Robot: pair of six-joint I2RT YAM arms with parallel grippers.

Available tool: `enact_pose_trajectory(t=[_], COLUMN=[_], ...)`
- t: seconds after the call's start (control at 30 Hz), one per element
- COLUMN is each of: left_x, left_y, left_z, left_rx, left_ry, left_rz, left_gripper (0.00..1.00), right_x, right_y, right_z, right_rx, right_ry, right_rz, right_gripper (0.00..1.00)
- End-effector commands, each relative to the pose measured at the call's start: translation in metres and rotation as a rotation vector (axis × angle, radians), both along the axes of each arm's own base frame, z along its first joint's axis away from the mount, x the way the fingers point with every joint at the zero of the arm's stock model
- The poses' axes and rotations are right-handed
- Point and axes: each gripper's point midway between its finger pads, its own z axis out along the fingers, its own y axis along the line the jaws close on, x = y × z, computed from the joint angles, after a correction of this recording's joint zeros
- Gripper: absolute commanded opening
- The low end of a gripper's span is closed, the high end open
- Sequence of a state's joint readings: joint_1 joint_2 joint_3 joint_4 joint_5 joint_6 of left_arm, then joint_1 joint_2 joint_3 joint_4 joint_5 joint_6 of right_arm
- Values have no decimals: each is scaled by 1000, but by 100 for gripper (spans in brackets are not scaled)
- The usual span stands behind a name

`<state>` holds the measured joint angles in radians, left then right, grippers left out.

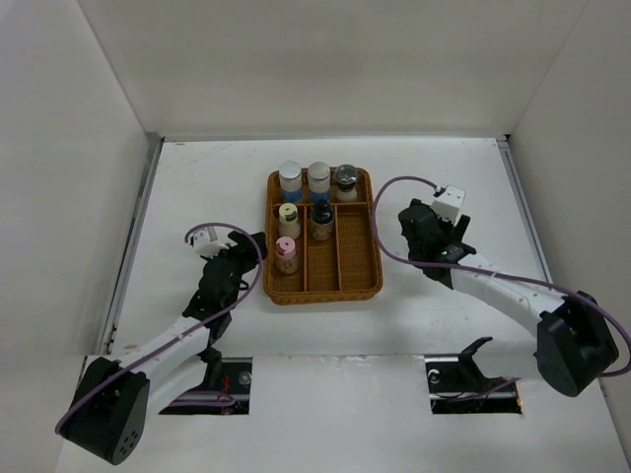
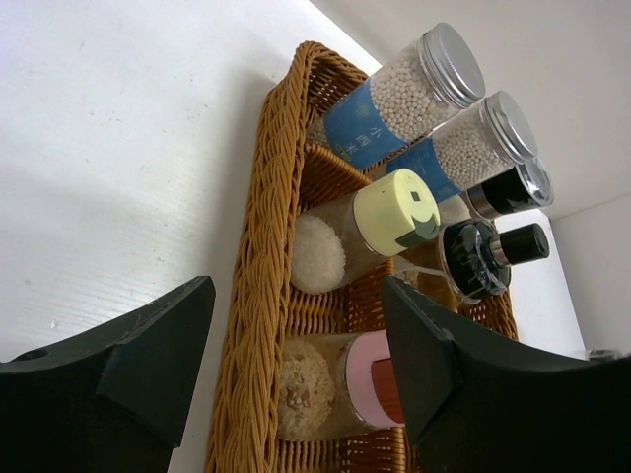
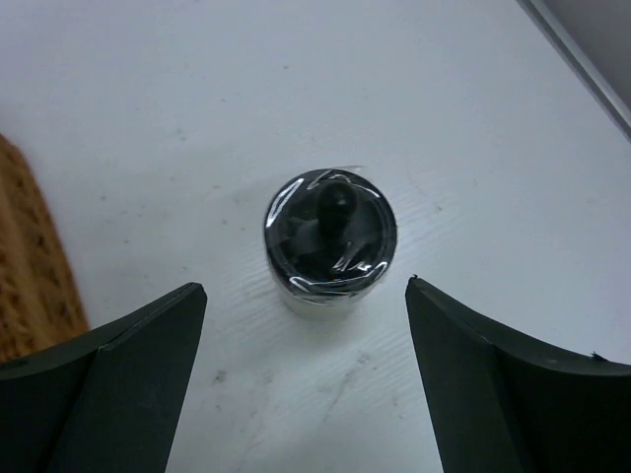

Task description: Organize the condiment bottles

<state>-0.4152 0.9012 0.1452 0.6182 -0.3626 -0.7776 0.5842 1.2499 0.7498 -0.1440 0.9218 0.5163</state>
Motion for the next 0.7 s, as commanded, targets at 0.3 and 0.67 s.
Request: enact_pose_trajectory(t=[0.3, 0.67], left_x=[3, 3], left_y=[0, -1], left_z=[11, 11], left_rx=[-16, -21], left_ry=[-44, -45], left_rz=[9, 4], left_gripper=[66, 66], right_x=[28, 57], right_y=[-30, -30], right_z=[-1, -16], right_rx=[63, 141], right_ry=[-33, -20], right_rz=[-101, -24], right_gripper=[90, 87])
